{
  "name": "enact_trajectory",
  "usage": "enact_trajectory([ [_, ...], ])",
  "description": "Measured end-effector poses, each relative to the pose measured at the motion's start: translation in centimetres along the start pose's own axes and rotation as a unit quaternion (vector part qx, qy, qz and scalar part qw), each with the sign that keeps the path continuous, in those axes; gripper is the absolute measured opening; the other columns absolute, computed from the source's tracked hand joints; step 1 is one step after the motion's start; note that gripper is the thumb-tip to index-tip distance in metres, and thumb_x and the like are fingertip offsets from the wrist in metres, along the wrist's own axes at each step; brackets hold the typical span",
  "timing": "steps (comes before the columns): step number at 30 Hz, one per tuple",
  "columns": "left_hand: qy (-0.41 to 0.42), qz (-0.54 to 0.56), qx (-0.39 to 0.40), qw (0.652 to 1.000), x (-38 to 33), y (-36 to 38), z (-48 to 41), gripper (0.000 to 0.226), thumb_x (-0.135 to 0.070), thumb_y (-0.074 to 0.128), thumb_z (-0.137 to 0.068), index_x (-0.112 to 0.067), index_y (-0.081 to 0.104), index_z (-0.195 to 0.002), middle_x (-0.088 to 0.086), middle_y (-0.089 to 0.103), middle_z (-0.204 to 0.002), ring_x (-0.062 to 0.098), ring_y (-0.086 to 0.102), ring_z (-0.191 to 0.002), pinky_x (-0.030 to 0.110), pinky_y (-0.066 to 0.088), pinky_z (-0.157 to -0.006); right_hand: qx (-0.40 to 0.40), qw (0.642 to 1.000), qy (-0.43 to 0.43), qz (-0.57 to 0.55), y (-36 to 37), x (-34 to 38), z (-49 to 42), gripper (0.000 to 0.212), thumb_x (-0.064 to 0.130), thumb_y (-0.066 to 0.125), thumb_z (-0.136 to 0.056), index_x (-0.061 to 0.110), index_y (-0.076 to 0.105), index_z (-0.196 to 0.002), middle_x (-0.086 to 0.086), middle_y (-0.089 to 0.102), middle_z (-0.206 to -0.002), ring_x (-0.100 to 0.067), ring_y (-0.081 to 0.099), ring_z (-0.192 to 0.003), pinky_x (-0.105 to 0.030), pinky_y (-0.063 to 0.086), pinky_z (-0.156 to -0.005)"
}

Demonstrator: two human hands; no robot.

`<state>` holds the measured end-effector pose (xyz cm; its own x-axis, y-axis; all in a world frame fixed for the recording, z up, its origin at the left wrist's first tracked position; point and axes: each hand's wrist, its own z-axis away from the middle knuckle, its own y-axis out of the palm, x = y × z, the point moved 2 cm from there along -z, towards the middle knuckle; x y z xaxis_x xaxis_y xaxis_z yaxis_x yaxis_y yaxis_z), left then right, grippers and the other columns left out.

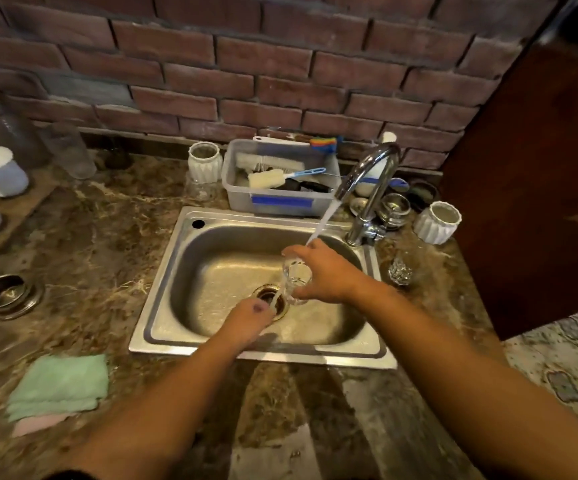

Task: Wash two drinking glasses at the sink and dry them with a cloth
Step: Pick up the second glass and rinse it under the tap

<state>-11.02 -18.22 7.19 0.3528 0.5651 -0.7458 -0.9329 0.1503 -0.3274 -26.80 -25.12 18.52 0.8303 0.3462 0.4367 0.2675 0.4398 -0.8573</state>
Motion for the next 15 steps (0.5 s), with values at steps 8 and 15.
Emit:
enact_trajectory([
  [8,-0.118,0.537,0.106,0.829,-4.9,2.7,-1.8,0.054,-0.060,0.051,-0.096,-0.015,0.070,-0.120,0.018,0.073,-0.119,0.037,0.067,-0.116,0.050,0.049,-0.106,-0.036,0.994,-0.003,-0.099,1.1,-0.7,-0.7,0.084,0.026,0.078,-0.078,0.034,0.036,-0.151,0.001,0.040,-0.140,-0.017,0.047,-0.128,-0.029,0.051,-0.100],
  [15,-0.146,0.530,0.087,0.831,-6.6,3.9,-4.1,0.057,-0.057,0.056,-0.094,-0.007,0.070,-0.117,0.013,0.078,-0.088,0.023,0.075,-0.081,0.035,0.059,-0.076,-0.134,0.952,0.056,-0.269,2.2,-3.5,-1.5,0.081,0.027,0.079,-0.078,0.034,0.038,-0.148,0.011,0.045,-0.136,-0.008,0.051,-0.122,-0.027,0.057,-0.089],
])
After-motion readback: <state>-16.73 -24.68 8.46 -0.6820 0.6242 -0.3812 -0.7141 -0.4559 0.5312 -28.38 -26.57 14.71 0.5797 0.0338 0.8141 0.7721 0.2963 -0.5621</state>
